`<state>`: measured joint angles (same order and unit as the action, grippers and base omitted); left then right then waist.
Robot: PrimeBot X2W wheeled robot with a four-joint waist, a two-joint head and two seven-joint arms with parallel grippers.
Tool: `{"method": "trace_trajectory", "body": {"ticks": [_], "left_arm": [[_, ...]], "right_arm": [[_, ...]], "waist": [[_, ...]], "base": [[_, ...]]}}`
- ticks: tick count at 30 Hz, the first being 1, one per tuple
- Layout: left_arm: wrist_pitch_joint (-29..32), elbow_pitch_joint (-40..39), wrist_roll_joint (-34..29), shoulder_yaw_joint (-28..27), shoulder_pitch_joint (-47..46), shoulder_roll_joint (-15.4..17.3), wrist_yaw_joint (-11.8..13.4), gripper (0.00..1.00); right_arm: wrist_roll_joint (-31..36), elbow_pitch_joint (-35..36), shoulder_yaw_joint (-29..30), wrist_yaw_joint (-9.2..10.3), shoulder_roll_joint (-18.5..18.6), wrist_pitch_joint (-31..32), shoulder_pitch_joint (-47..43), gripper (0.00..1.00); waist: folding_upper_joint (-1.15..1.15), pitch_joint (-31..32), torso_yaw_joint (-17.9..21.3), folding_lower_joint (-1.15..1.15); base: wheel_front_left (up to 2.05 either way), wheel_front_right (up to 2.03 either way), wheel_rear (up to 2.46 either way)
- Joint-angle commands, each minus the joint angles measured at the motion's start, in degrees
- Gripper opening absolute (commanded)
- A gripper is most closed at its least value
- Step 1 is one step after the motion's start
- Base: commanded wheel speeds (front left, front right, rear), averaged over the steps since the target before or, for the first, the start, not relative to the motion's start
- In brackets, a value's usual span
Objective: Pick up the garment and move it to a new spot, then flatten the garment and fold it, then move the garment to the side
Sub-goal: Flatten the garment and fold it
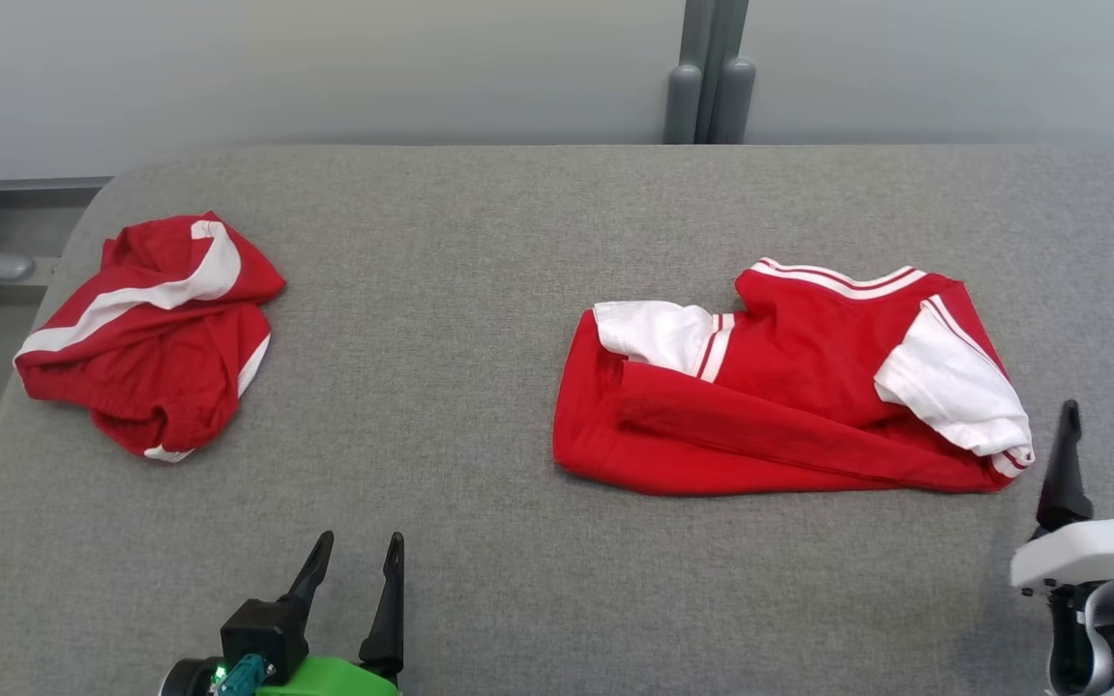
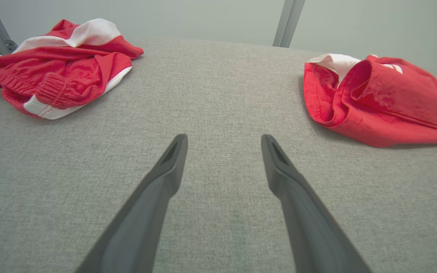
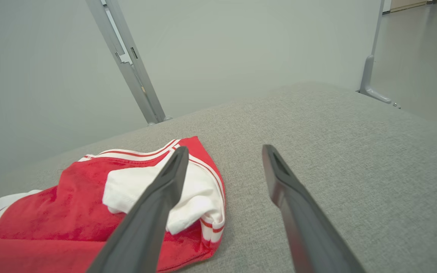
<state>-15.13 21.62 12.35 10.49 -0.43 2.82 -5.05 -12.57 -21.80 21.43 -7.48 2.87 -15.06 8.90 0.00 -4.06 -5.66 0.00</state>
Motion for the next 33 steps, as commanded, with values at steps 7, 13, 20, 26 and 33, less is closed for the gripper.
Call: {"method": "trace_trajectory", "body": {"ticks": [7, 13, 20, 26, 33], "left_arm": [[-0.02, -0.02, 1.34, 0.27, 0.61, 0.14, 0.37, 1.00], [-0.02, -0.36, 1.80, 1.05, 0.01, 0.13, 0.48, 1.00], [-0.02, -0.69, 3.96, 2.23, -0.18, 0.11, 0.37, 1.00], [-0.02, -0.86, 5.10, 2.98, -0.20, 0.11, 0.93, 1.00], [-0.02, -1.36, 5.66, 3.26, -0.83, 0.12, 1.07, 1.00]], "right_arm": [[4.00, 0.18, -8.77, -0.01, 0.16, -0.18, 3.04, 1.00], [6.61, -3.92, -12.71, -0.01, 0.35, -0.17, 8.63, 1.00], [8.30, -14.33, -15.57, -0.01, 2.50, 0.26, 15.20, 1.00], [10.60, -23.23, -12.97, -0.01, 3.98, 2.81, 19.13, 1.00], [14.26, -29.95, -11.38, -0.01, 4.27, 8.45, 22.60, 1.00]], "waist": [[0.00, -0.70, -5.15, 0.00], [0.00, -2.65, -9.34, 0.00], [0.00, -4.32, -13.09, 0.00], [0.00, -5.28, -15.08, 0.00], [0.00, -6.44, -15.34, 0.00]], "base": [[0.00, 0.00, 0.00], [0.00, 0.00, 0.00], [0.00, 0.00, 0.00], [0.00, 0.00, 0.00], [0.00, 0.00, 0.00]]}}
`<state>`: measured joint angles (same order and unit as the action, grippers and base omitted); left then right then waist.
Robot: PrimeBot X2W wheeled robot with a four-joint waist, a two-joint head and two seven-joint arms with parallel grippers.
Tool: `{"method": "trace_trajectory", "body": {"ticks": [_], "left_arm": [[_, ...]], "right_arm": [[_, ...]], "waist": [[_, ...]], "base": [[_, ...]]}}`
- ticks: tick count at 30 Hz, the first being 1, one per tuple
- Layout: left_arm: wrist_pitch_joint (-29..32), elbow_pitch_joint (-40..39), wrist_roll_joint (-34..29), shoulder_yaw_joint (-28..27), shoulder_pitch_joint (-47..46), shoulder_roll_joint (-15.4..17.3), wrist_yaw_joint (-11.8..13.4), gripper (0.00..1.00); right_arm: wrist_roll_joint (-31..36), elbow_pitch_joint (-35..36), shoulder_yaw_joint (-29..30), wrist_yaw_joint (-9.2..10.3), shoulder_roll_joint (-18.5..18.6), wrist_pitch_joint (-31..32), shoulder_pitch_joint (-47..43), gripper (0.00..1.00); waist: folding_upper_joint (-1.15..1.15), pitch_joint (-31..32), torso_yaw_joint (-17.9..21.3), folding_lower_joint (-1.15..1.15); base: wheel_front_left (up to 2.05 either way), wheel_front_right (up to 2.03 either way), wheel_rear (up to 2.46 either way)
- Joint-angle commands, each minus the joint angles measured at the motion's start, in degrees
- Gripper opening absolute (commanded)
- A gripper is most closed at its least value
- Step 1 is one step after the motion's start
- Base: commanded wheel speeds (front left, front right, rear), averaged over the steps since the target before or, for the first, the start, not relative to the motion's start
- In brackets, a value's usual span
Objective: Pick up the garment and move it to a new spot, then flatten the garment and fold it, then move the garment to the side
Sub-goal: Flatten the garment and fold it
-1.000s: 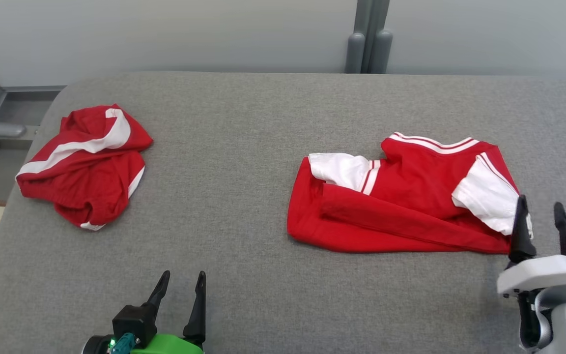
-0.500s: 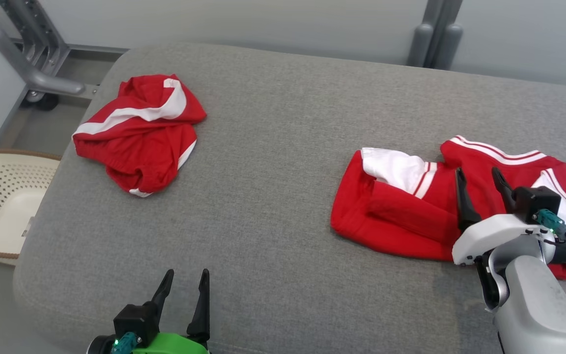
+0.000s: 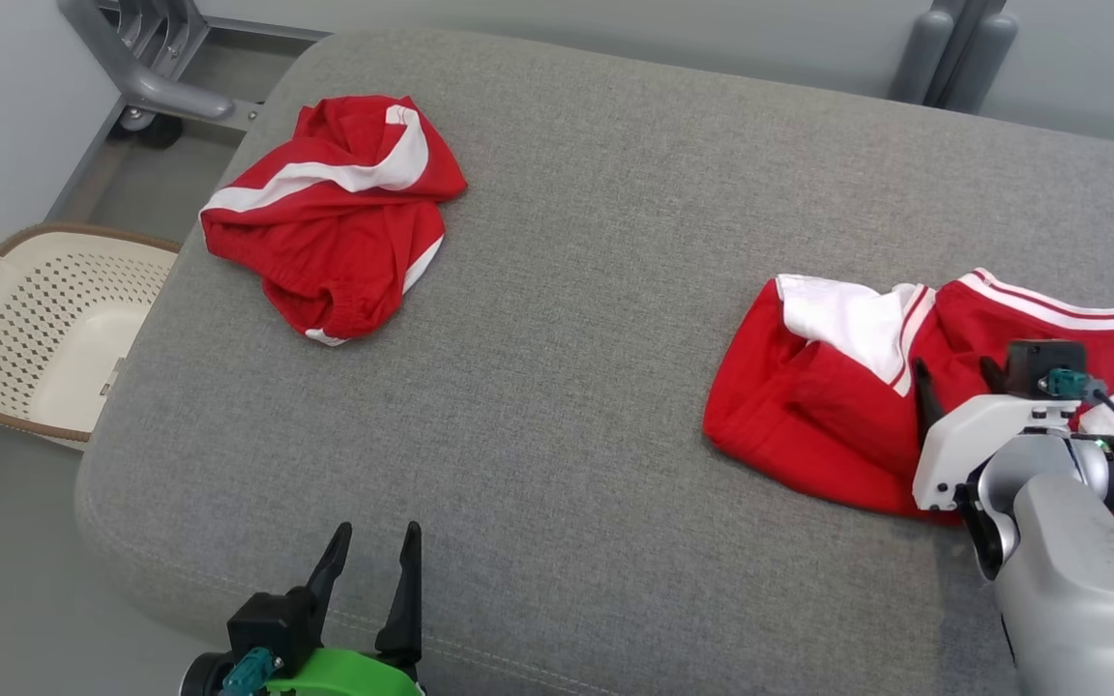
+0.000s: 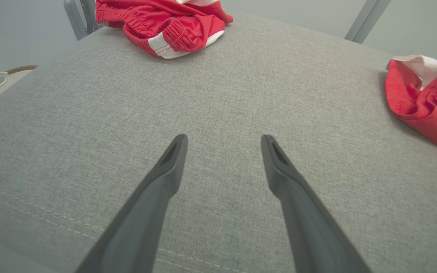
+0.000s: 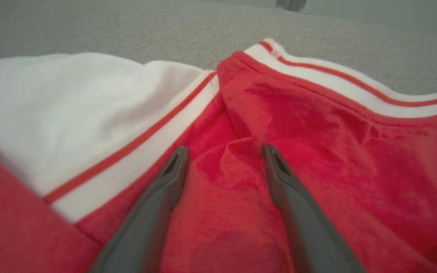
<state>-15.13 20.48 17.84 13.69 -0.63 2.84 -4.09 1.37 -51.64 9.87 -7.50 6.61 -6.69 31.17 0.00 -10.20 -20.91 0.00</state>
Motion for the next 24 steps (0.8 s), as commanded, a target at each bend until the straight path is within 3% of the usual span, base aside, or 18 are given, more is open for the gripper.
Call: {"method": "trace_trajectory", "body": {"ticks": [1, 2, 16, 24], "left_arm": [[-0.02, -0.45, 0.22, 0.12, -0.93, 0.09, 0.18, 1.00], [-0.02, -0.78, 0.28, 0.17, -1.17, 0.09, 0.23, 1.00], [-0.02, -1.08, 0.80, 2.33, -2.04, 0.10, 0.10, 1.00], [-0.01, -1.74, 1.57, 5.32, -3.69, 0.08, -0.38, 1.00]], "right_arm": [[0.86, -0.66, 1.21, 0.02, 0.82, 0.47, 0.84, 0.30], [1.40, -1.30, 2.35, 0.03, 0.75, 1.36, 1.24, 0.00], [7.04, 0.44, 13.16, 0.03, 0.57, -3.03, 9.23, 0.00], [11.07, 2.13, 20.57, 0.03, 6.37, -6.74, 17.18, 0.00]], "waist": [[0.00, -0.52, -0.12, 0.00], [0.00, -0.68, -0.21, 0.00], [0.00, -3.27, -4.09, 0.00], [0.00, -6.61, -7.78, 0.00]], "base": [[0.00, 0.00, 0.00], [0.00, 0.00, 0.00], [0.00, 0.00, 0.00], [0.00, 0.00, 0.00]]}}
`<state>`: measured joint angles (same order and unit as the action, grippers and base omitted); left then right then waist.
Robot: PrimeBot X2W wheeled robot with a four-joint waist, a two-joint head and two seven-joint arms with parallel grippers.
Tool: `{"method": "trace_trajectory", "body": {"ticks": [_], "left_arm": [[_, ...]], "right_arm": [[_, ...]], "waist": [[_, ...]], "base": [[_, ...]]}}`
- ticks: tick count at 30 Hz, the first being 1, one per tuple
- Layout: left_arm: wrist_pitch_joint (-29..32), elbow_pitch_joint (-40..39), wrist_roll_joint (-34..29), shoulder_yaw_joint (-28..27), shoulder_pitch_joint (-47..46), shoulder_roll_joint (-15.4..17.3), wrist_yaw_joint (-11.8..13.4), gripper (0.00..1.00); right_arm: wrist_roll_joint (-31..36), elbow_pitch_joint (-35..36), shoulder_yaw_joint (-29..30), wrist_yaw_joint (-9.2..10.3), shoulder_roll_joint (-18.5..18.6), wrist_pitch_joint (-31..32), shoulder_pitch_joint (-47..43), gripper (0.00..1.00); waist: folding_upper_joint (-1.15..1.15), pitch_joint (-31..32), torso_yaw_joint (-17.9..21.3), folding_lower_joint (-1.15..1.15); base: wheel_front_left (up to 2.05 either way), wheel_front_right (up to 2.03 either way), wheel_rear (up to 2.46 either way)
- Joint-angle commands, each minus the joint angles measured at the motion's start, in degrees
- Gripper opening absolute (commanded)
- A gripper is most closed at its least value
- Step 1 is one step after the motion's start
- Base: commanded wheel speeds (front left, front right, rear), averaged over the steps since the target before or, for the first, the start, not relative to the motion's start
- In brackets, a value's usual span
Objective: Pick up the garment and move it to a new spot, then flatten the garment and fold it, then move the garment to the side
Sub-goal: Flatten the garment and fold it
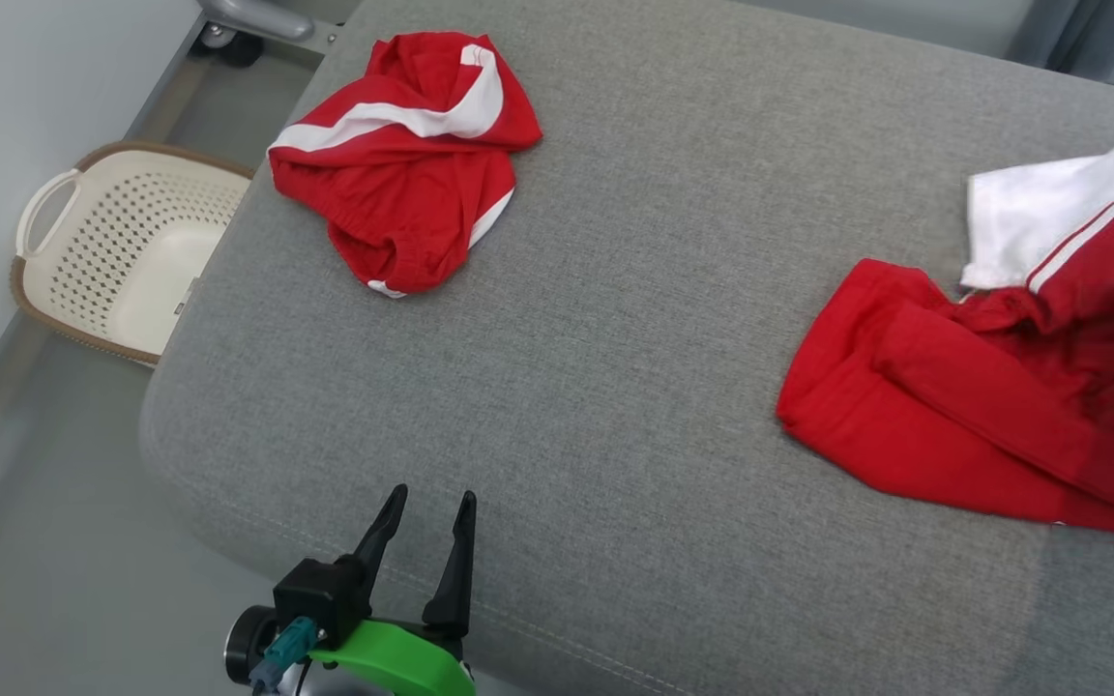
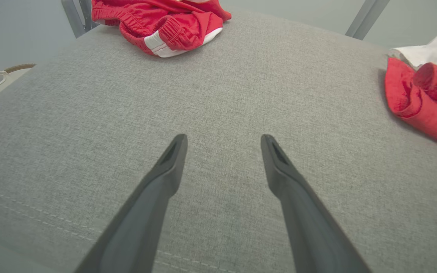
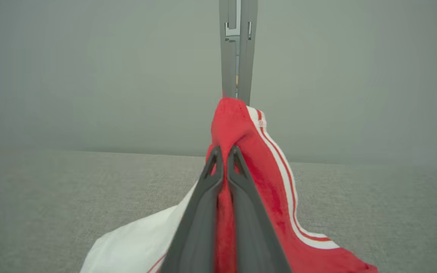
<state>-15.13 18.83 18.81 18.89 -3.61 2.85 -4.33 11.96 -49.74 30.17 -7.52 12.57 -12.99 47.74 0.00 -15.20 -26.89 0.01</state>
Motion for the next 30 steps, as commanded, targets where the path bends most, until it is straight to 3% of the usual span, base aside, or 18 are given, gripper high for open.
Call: {"method": "trace_trajectory", "body": {"ticks": [1, 11, 15, 16, 17, 23, 26, 30], "left_arm": [[-0.02, -0.23, 0.81, 0.70, -1.03, 0.10, -0.02, 1.00], [-0.02, -0.40, 2.13, 4.28, -0.68, 0.07, 0.93, 1.00], [-0.02, -0.72, 2.45, 4.48, -0.48, 0.07, 1.45, 1.00], [-0.02, -0.67, 2.54, 4.61, -0.47, 0.08, 1.54, 1.00], [-0.02, -0.66, 2.67, 4.72, -0.52, 0.08, 1.58, 1.00], [-0.02, -0.12, 2.02, 3.62, -1.26, 0.09, 1.94, 1.00], [-0.02, 0.18, 1.10, 2.27, -0.93, 0.11, 1.81, 1.00], [-0.02, 0.45, -0.08, 0.60, 0.11, 0.10, 1.29, 1.00]], "right_arm": [[1.81, 0.34, 1.22, 0.06, 1.39, -0.56, 1.34, 0.00], [10.89, 0.29, 10.14, 0.06, 5.95, -0.93, 7.72, 0.00], [15.59, -1.01, 14.23, 0.06, 7.11, 2.45, 9.37, 0.00], [17.14, -1.27, 14.51, 0.06, 7.26, 2.88, 9.19, 0.40], [17.80, -1.96, 14.79, 0.06, 7.06, 3.05, 8.85, 1.00], [16.03, -8.04, 12.63, 0.06, 5.44, -1.58, 6.52, 1.00], [12.96, -9.41, 8.27, 0.06, 3.78, -2.27, 4.64, 1.00], [4.71, -4.72, -1.05, 0.07, -0.40, -2.18, -1.97, 1.00]], "waist": [[0.00, -1.98, -2.44, -0.01], [0.00, -4.36, -6.27, -0.01], [0.00, -4.73, -6.36, -0.01], [0.00, -4.56, -6.36, -0.01], [0.00, -4.28, -6.34, -0.01], [0.00, -0.53, -3.32, -0.01], [0.00, 2.02, -1.02, -0.01], [0.00, 5.18, 2.24, -0.01]], "base": [[0.00, 0.00, 0.00], [0.00, 0.00, 0.00], [0.00, 0.00, 0.00], [0.00, 0.00, 0.00], [0.00, 0.00, 0.00], [0.00, 0.00, 0.00], [0.00, 0.00, 0.00], [0.00, 0.00, 0.00]]}}
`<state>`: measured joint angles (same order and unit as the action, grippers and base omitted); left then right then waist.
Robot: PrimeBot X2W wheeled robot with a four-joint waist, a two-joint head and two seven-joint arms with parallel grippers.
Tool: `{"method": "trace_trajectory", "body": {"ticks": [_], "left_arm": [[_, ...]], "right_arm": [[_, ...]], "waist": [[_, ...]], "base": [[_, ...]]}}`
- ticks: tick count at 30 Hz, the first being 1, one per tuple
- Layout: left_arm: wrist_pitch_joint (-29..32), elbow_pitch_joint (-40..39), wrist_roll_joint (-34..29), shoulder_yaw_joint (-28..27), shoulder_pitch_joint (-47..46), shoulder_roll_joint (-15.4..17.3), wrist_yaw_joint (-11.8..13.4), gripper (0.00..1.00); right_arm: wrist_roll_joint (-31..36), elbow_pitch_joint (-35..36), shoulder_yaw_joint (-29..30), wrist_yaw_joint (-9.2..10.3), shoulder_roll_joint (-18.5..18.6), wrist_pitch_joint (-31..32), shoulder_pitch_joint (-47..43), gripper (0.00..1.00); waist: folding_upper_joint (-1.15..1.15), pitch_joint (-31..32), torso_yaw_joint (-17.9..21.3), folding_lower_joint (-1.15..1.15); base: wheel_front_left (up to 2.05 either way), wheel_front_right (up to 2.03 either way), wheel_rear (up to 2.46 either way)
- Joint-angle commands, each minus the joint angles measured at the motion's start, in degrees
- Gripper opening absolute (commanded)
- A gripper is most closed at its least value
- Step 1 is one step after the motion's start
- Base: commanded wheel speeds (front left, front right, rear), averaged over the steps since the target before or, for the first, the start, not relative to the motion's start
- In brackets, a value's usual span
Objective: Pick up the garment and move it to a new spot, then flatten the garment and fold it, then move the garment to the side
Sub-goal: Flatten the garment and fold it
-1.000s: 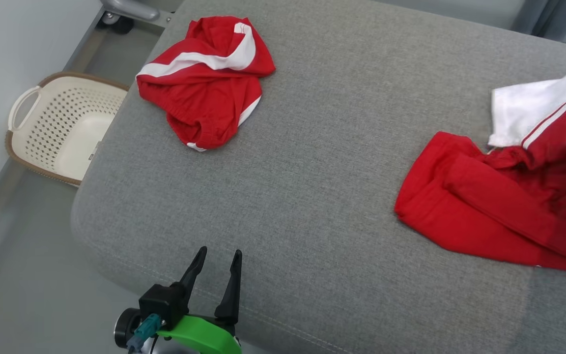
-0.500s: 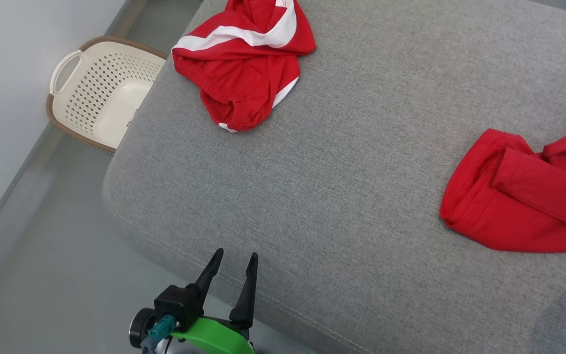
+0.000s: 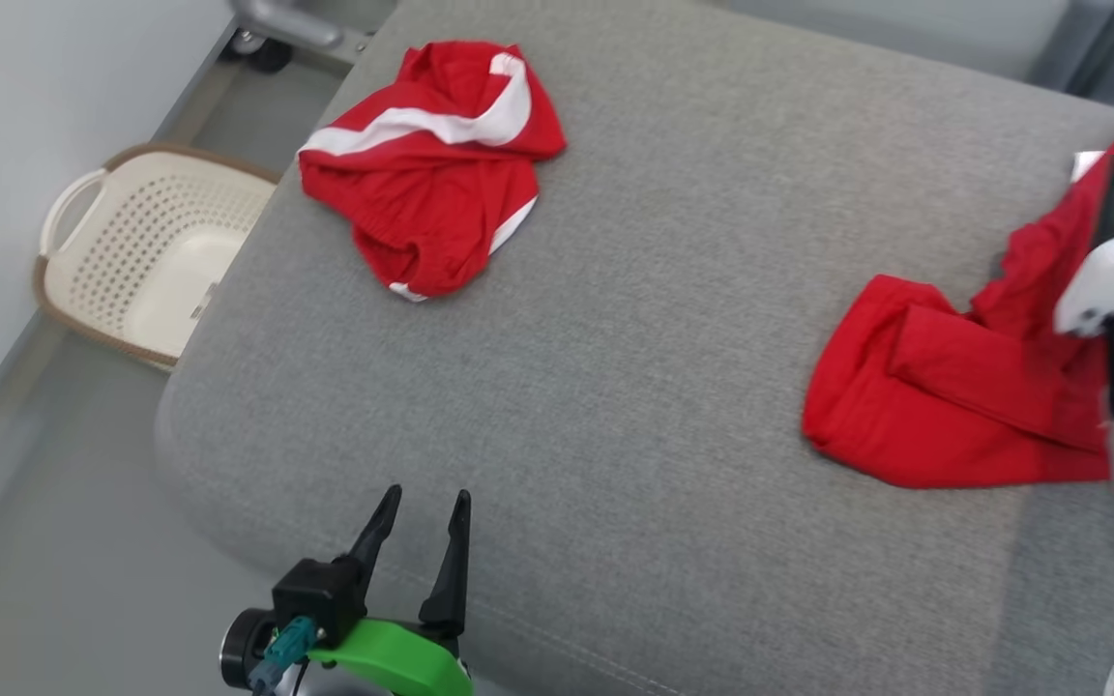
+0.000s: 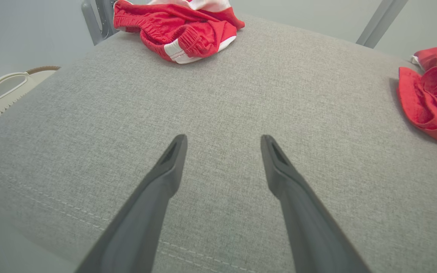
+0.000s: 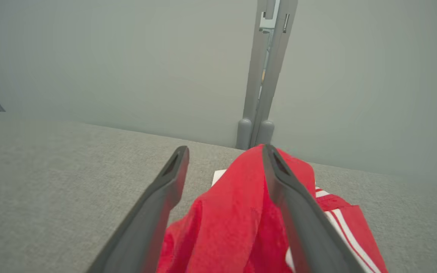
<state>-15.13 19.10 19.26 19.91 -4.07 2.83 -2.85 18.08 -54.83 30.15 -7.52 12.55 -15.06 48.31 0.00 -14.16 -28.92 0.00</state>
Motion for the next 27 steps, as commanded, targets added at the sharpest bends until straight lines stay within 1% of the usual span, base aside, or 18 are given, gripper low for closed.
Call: {"method": "trace_trajectory", "body": {"ticks": [1, 5, 8, 12, 14, 18, 19, 27], "left_arm": [[-0.02, 0.20, -0.61, -0.85, 0.86, 0.14, -0.33, 1.00], [-0.02, 0.46, -1.08, -1.94, 1.55, 0.13, -0.82, 1.00], [-0.02, 0.82, -1.23, -2.10, 1.92, 0.13, -1.11, 1.00], [-0.02, 1.26, -1.15, -1.86, 1.87, 0.13, -1.46, 1.00], [-0.02, 1.46, -0.33, -1.48, 1.81, 0.12, -1.67, 1.00], [-0.02, 1.75, -0.15, -0.87, 1.53, 0.14, -1.59, 1.00], [-0.02, 1.75, -0.15, -0.87, 1.53, 0.14, -1.59, 1.00], [-0.02, 2.64, 0.75, -0.53, 2.53, 0.11, -1.33, 1.00]], "right_arm": [[-3.58, 1.76, -3.72, 0.06, -1.17, -0.12, -4.30, 1.00], [-11.89, 5.93, -14.51, 0.06, -3.84, -0.14, -10.41, 1.00], [-17.91, 7.33, -21.82, 0.06, -3.55, -0.14, -13.27, 1.00], [-24.23, 8.36, -29.85, 0.06, -2.74, -0.14, -14.18, 1.00], [-27.00, 8.61, -32.77, 0.07, -1.46, 0.59, -13.19, 1.00], [-29.84, 8.27, -37.05, 0.06, -0.02, 2.68, -11.72, 1.00], [-29.84, 8.27, -37.05, 0.06, -0.02, 2.68, -11.72, 1.00], [-34.79, 5.85, -44.64, 0.06, 1.30, 8.98, -9.77, 1.00]], "waist": [[0.00, 4.62, 5.09, 0.00], [0.00, 6.07, 7.91, 0.00], [0.00, 6.55, 8.93, 0.00], [0.00, 6.57, 8.88, 0.00], [0.00, 6.30, 8.20, 0.00], [0.00, 6.05, 6.09, 0.00], [0.00, 6.05, 6.09, 0.00], [0.00, 5.21, 1.64, 0.00]], "base": [[0.00, 0.00, 0.00], [0.00, 0.00, 0.00], [0.00, 0.00, 0.00], [0.00, 0.00, 0.00], [0.00, 0.00, 0.00], [0.00, 0.00, 0.00], [0.00, 0.00, 0.00], [0.00, 0.00, 0.00]]}}
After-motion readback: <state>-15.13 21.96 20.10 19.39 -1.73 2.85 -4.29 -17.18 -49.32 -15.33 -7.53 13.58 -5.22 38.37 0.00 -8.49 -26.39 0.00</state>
